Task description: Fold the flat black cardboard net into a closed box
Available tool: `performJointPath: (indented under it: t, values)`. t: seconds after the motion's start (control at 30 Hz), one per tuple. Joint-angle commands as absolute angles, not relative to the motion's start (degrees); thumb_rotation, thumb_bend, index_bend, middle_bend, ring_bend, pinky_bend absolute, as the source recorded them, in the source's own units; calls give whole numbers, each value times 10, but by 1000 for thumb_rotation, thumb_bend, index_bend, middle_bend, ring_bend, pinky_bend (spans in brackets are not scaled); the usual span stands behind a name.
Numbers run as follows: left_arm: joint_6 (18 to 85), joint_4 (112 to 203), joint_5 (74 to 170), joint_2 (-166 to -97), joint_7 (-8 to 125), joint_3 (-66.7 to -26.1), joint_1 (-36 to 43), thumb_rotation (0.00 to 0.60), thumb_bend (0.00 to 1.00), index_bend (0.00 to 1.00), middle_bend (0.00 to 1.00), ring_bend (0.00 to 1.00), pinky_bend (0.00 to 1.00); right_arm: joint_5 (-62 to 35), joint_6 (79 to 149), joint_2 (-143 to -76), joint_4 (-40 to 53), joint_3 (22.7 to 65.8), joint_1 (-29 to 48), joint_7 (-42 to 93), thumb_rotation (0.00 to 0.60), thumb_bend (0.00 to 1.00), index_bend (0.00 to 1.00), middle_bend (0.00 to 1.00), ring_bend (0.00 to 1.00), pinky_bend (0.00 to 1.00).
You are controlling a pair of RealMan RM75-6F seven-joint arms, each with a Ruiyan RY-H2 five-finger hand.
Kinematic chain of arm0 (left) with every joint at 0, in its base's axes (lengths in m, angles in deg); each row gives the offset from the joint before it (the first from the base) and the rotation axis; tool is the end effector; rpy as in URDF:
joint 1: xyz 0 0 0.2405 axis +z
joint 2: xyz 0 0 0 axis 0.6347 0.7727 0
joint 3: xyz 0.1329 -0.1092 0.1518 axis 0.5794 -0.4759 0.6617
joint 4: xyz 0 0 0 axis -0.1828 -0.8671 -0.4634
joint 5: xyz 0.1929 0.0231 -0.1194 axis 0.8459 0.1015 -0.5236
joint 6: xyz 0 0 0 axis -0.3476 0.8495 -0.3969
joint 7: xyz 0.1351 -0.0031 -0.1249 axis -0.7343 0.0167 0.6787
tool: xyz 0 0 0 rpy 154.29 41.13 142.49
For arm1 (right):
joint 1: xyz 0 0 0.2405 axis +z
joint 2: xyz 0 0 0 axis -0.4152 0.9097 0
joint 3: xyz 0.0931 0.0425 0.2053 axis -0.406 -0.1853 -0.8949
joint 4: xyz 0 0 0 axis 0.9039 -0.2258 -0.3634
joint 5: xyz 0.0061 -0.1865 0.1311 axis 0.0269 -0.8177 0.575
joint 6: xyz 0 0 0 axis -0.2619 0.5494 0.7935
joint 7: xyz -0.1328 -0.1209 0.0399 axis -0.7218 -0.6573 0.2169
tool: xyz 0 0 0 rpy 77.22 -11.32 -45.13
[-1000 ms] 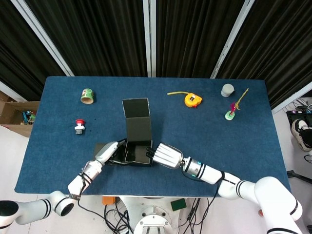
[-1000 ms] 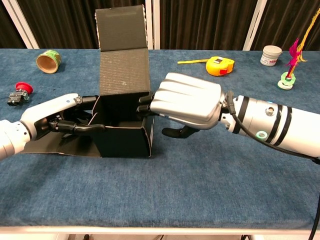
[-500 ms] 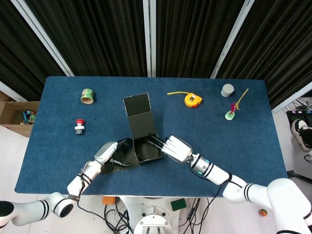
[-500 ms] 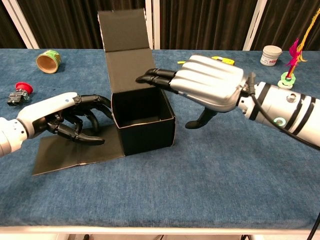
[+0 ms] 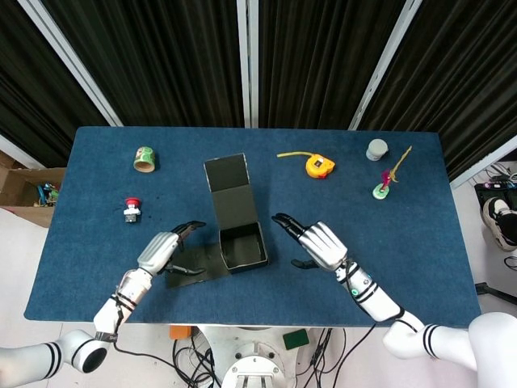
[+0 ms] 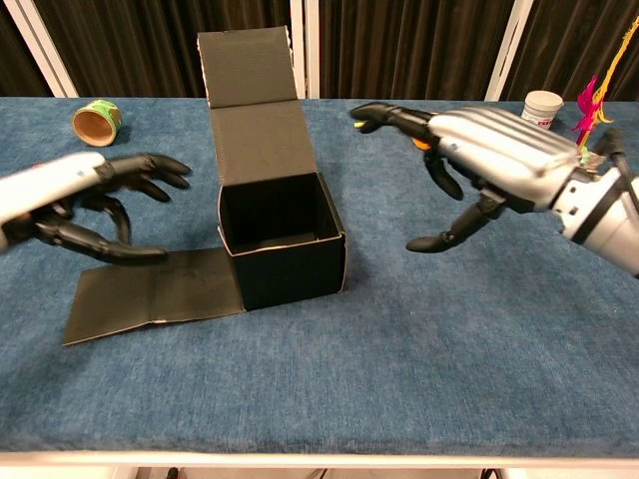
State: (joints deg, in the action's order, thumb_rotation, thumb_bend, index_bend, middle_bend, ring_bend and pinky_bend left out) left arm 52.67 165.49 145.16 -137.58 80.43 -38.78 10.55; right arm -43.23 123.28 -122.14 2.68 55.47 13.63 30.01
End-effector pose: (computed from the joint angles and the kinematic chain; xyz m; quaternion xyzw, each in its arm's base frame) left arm -0.1793 0.2927 -0.0504 -0.6294 -0.5432 -0.4800 0.2799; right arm -0.1190 -0.3115 -0.0601 0.7472 -0.3082 0.5062 0.3008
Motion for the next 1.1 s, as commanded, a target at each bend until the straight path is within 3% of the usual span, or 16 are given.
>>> performJointPath:
  t: [0.03,0.23,0.43,0.93,1.03,1.1]
  values:
    - [557,1680,1454,-1353,787,-392,124,408,50,135,142,176,522,-341,1178,-1205,94,545,98,447,600,11,6,159,725,1000]
    - [595,1696,1461,-1344,791,-403,141,407,50,136,142,175,522,-264,1058,-1221,120,508,118,562,600,0,0,97,720,1000]
    - [613,1692,1474,-1348,788,-405,148,411,50,136,142,175,522,-230,1004,-1269,90,476,139,566,600,0,0,77,716,1000]
    - [623,1678,1477,-1348,816,-409,160,407,49,136,142,175,521,-247,990,-1355,11,443,165,549,600,0,0,91,715,1000]
    - [626,1679,1477,-1346,820,-408,164,409,49,136,142,175,521,-250,999,-1381,-10,436,168,547,600,0,10,126,717,1000]
    - [629,1679,1479,-1345,821,-406,168,409,50,136,143,175,521,-247,1021,-1413,-36,424,166,543,600,4,96,204,737,1000]
